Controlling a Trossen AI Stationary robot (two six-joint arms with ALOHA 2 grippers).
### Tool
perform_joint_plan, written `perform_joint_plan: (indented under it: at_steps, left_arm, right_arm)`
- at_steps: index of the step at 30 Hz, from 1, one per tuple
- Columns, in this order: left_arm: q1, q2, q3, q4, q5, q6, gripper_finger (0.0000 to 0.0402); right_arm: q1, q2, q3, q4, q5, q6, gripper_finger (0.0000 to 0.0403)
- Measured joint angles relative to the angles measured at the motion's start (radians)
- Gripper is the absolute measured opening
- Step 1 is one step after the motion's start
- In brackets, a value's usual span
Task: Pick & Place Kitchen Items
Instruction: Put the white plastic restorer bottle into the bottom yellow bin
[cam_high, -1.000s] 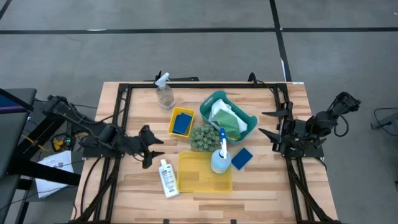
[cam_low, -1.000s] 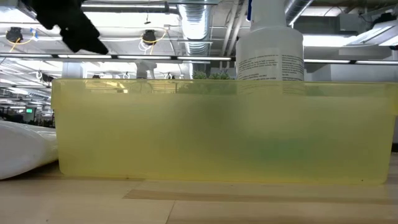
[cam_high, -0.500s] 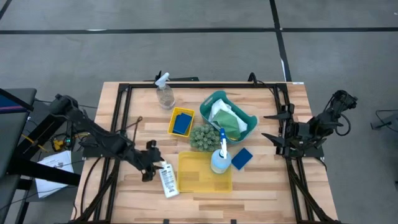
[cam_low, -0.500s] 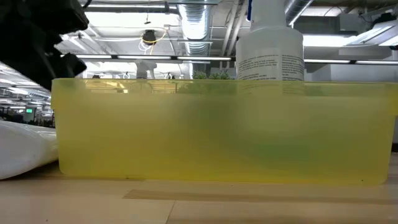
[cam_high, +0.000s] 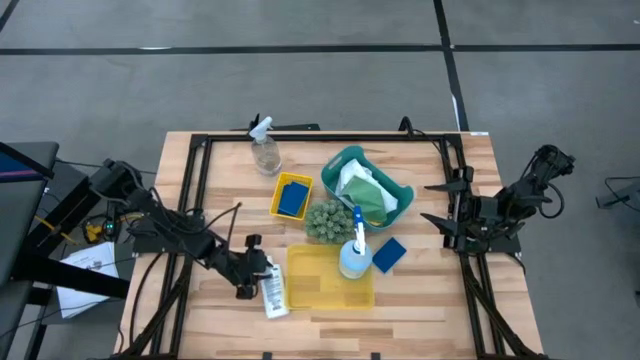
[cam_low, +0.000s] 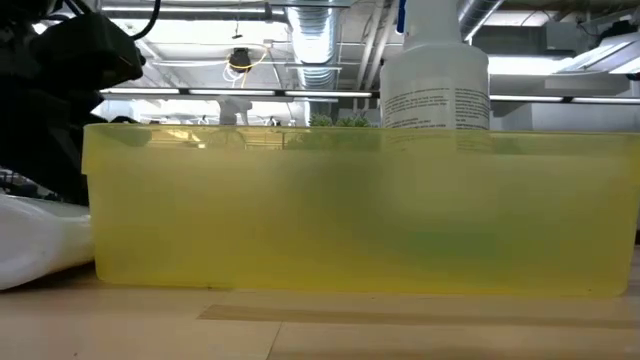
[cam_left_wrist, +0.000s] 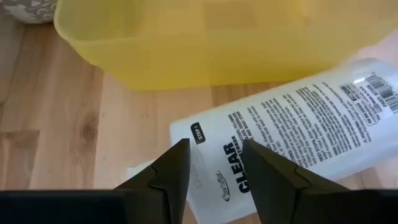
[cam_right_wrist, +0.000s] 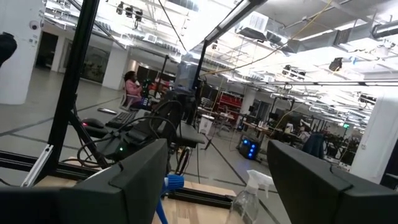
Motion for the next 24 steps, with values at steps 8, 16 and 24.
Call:
perform_joint_plan:
  at_steps: [8, 16, 24]
  left_arm:
    - [-0.004, -0.086, -0.002, -0.210, -0.083, -0.015, 0.0143]
    - [-0.003, -0.230, -0.008, -0.486, -0.215, -0.156, 0.0143]
    - [-0.002, -0.322, -0.008, -0.523, -0.276, -0.369, 0.0143]
  right_arm:
    - [0.000, 0.000, 0.000, 0.000, 0.000, -0.016, 0.0268]
    - [0.000, 0.000, 0.000, -0.001, 0.000, -0.016, 0.0268]
    - [0.000, 0.000, 0.000, 0.001, 0.000, -0.015, 0.0268]
